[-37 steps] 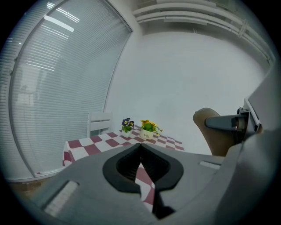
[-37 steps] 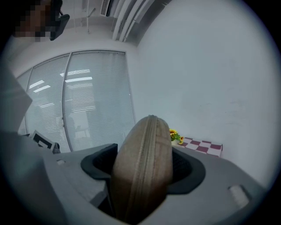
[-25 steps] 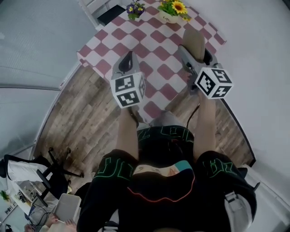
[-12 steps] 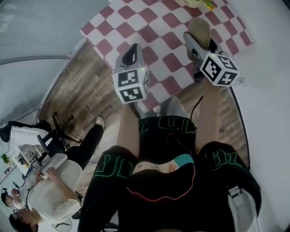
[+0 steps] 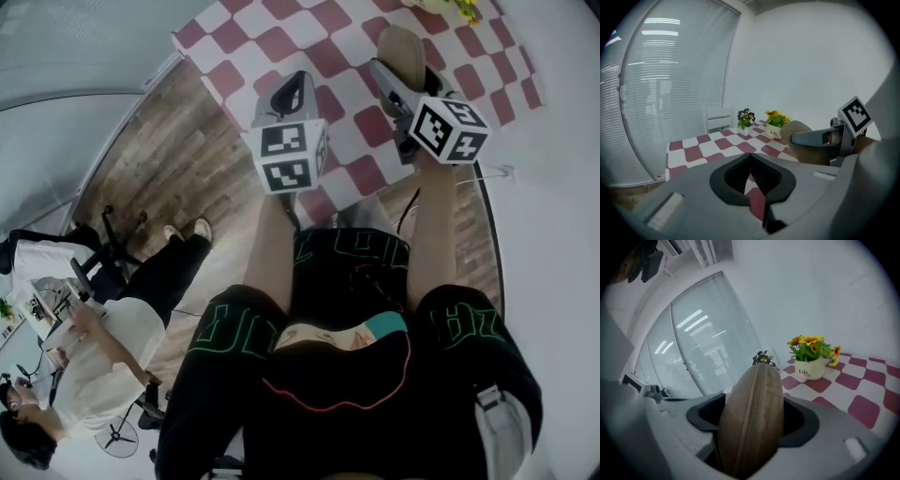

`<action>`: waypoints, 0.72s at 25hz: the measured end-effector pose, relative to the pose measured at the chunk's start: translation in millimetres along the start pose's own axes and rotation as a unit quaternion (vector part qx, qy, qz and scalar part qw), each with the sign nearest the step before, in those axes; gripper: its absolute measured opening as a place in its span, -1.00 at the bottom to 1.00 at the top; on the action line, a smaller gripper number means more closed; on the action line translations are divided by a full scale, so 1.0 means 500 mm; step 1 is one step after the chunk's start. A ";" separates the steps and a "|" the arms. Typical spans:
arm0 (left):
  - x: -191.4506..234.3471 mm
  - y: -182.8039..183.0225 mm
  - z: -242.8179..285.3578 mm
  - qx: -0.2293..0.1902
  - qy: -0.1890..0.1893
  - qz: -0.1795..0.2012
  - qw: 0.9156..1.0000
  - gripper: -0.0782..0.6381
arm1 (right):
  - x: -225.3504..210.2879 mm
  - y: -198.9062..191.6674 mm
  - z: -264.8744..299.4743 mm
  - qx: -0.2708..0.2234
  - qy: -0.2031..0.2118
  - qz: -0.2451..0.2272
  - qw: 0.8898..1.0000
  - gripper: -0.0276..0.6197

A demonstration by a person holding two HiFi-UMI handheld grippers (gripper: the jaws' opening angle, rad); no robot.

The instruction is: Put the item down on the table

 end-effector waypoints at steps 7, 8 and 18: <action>0.046 -0.053 0.010 0.027 0.008 -0.022 0.999 -0.75 | 0.040 -0.082 0.089 0.065 0.028 -0.012 0.997 0.14; 0.053 -0.058 0.011 0.029 0.009 -0.025 0.999 -0.75 | 0.049 -0.092 0.100 0.073 0.033 -0.015 0.997 0.14; 0.106 -0.089 0.021 0.042 0.022 -0.047 0.998 -0.75 | 0.103 -0.135 0.162 0.124 0.071 -0.031 0.989 0.14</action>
Point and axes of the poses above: the fingertips, and each gripper's own axes: z forward along the fingers, x to its left, y out of its top, the point moved 2 cm from there along -z, backward along the fingers, and after that the axes turned 14 degrees about -y, right-handed, at the moved point
